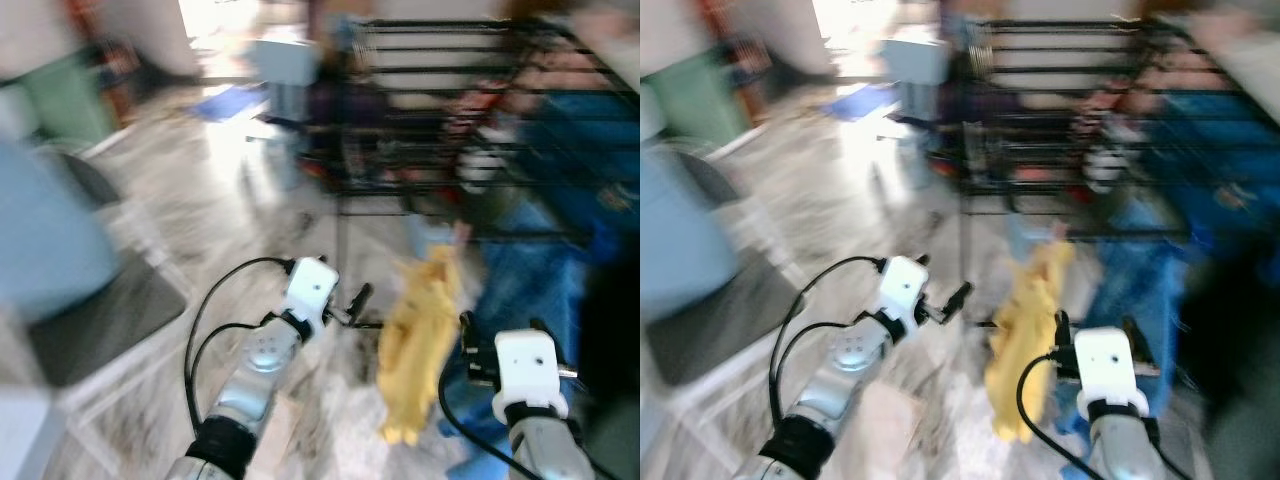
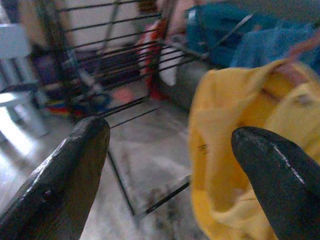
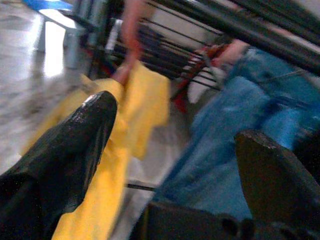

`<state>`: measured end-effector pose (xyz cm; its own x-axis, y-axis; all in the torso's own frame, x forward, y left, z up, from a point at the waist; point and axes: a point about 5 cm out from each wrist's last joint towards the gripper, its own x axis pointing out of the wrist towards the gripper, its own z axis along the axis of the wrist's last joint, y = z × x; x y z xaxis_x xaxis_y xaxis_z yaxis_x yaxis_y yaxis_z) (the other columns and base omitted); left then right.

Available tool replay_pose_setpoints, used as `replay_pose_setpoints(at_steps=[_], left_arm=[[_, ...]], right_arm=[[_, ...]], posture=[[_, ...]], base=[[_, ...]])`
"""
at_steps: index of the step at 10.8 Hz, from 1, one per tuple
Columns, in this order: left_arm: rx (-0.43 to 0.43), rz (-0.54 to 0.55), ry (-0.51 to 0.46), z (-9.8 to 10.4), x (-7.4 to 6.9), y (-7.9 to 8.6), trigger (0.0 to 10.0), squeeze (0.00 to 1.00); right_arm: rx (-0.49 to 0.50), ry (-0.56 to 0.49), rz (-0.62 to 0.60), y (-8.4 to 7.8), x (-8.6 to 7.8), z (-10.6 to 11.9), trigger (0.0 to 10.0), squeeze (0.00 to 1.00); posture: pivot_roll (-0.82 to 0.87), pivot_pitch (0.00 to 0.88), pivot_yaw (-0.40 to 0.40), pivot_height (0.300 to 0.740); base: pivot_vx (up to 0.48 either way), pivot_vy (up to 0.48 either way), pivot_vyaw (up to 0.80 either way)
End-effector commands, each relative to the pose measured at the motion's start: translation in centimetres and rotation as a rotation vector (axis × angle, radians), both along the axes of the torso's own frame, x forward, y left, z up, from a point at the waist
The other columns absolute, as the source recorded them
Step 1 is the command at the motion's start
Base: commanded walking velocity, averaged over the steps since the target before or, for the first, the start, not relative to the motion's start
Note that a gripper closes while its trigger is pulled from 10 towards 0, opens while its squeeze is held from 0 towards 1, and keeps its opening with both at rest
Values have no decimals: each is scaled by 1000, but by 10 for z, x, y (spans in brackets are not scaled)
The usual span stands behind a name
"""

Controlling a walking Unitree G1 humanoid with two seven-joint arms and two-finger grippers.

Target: Hang hanger

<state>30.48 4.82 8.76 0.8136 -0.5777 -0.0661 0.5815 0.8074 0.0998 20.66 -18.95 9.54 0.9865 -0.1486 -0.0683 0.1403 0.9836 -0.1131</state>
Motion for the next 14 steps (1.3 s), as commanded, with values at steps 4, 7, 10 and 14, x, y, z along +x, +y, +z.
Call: replay_pose_setpoints(at_steps=[4,7,10,14], left_arm=[[-9,24,5,0,3,5,10000,0],[-5,33,5,0,4,5,10000,0],[-3,30,14,-1,4,6,10000,0],[-17,-23,54,-1,7,8,10000,0]], right_arm=[[-1,17,18,2,0,-2,10000,0],[-1,20,8,1,2,-3,10000,0],[-55,78,-120,-16,5,-10,10000,0],[-27,199,-265,-45,41,-22,10000,0]], posture=[[-68,0,-6,740],[-69,0,-7,740],[-63,0,-9,740],[-61,0,4,740]], base=[[0,-81,0],[0,0,0],[0,0,0],[0,0,0]])
